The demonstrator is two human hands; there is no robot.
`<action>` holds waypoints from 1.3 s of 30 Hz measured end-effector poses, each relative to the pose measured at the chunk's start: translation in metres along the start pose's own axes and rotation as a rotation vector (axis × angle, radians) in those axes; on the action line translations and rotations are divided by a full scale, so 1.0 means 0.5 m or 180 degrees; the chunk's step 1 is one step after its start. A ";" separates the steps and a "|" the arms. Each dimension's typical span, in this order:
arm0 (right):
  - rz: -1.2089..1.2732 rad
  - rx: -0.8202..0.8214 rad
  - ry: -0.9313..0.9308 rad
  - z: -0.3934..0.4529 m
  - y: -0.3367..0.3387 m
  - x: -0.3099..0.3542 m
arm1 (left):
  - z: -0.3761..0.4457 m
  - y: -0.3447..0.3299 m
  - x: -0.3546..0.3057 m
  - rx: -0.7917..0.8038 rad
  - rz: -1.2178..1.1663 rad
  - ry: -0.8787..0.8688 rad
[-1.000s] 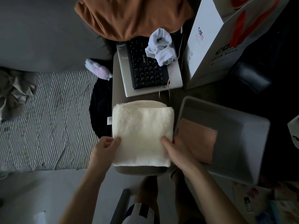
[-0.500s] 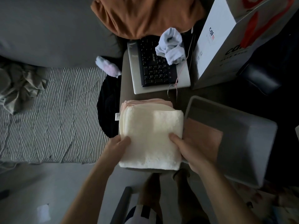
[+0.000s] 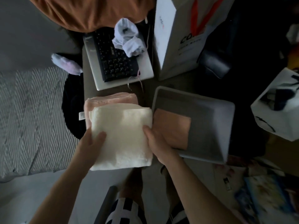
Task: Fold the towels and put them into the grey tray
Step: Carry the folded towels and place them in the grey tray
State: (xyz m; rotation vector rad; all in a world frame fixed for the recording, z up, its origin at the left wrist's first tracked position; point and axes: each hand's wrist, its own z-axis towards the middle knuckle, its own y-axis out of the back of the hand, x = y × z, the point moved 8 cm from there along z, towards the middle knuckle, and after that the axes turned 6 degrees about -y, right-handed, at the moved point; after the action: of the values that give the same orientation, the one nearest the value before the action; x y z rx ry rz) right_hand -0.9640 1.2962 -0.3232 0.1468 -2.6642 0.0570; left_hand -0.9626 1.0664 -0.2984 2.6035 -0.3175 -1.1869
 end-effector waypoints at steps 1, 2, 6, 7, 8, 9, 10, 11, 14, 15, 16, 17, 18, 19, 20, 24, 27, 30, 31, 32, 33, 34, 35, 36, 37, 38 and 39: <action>-0.0018 0.0042 0.0082 -0.010 0.013 -0.001 | -0.011 -0.008 -0.013 -0.0002 -0.0083 0.0010; -0.0001 0.0058 0.0139 -0.018 0.032 -0.006 | -0.025 -0.022 -0.030 0.0034 -0.0147 0.0012; 0.0276 -0.0362 0.0136 -0.039 0.170 -0.056 | -0.076 -0.140 -0.080 0.0258 -0.0277 -0.0104; 0.0422 -0.0507 0.0056 -0.041 0.217 -0.080 | -0.083 -0.188 -0.084 0.0331 -0.0287 -0.0142; 0.0564 -0.0655 -0.0043 -0.042 0.267 -0.106 | -0.085 -0.242 -0.086 0.0425 -0.0266 -0.0189; 0.0627 -0.0824 -0.0138 -0.044 0.319 -0.130 | -0.084 -0.301 -0.087 0.0526 -0.0232 -0.0238; 0.0576 -0.1030 -0.0212 -0.043 0.376 -0.153 | -0.079 -0.365 -0.088 0.0620 -0.0197 -0.0278; 0.0464 -0.1234 -0.0255 -0.038 0.432 -0.172 | -0.071 -0.428 -0.085 0.0693 -0.0158 -0.0301; 0.0061 -0.1741 -0.0225 0.002 0.585 -0.216 | -0.031 -0.597 -0.062 0.0878 -0.0103 -0.0259; 0.0039 -0.1811 -0.0259 0.022 0.619 -0.228 | -0.017 -0.644 -0.053 0.0965 -0.0123 -0.0210; 0.0068 -0.1833 -0.0349 0.044 0.644 -0.244 | -0.003 -0.684 -0.041 0.1048 -0.0131 -0.0148; 0.0047 -0.1823 -0.0407 0.066 0.661 -0.254 | 0.012 -0.715 -0.030 0.1115 -0.0112 -0.0091; -0.0033 -0.1788 -0.0425 0.087 0.670 -0.261 | 0.026 -0.740 -0.017 0.1187 -0.0089 -0.0034; -0.0114 -0.1742 -0.0410 0.105 0.671 -0.265 | 0.039 -0.760 -0.003 0.1255 -0.0040 0.0010; -0.0149 -0.1716 -0.0362 0.123 0.669 -0.268 | 0.052 -0.777 0.013 0.1310 0.0024 0.0052; -0.0185 -0.1881 -0.0094 0.142 0.650 -0.274 | 0.086 -0.813 0.049 0.1518 0.0299 0.0167; -0.0117 -0.2024 0.0067 0.131 0.649 -0.275 | 0.094 -0.825 0.048 0.1573 0.0305 0.0068; -0.0395 -0.1996 -0.0134 0.139 0.639 -0.285 | 0.102 -0.816 0.049 0.1222 0.0604 -0.0046; -0.0601 -0.2009 -0.0227 0.144 0.636 -0.286 | 0.103 -0.811 0.047 0.1074 0.0698 -0.0109; -0.0831 -0.2037 -0.0322 0.150 0.635 -0.285 | 0.102 -0.807 0.044 0.0942 0.0765 -0.0171; -0.1020 -0.2062 -0.0420 0.156 0.634 -0.282 | 0.101 -0.802 0.041 0.0820 0.0828 -0.0216; -0.1104 -0.2071 -0.0524 0.162 0.634 -0.279 | 0.097 -0.796 0.040 0.0697 0.0892 -0.0248; -0.1076 -0.2048 -0.0638 0.167 0.635 -0.277 | 0.093 -0.790 0.038 0.0564 0.0967 -0.0282; -0.0972 -0.2007 -0.0737 0.172 0.634 -0.275 | 0.090 -0.784 0.035 0.0447 0.1065 -0.0322; -0.0850 -0.1980 -0.0806 0.174 0.632 -0.272 | 0.087 -0.782 0.032 0.0376 0.1175 -0.0353; -0.0756 -0.1994 -0.0831 0.173 0.628 -0.267 | 0.086 -0.783 0.029 0.0357 0.1268 -0.0365; -0.0701 -0.2055 -0.0811 0.168 0.625 -0.261 | 0.086 -0.787 0.025 0.0387 0.1343 -0.0365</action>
State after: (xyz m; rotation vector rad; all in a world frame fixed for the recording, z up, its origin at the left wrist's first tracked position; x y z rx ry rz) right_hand -0.9220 1.6137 -0.4622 0.2433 -2.7424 -0.9332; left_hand -0.9521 1.4272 -0.4621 2.3962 -0.9353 -1.1912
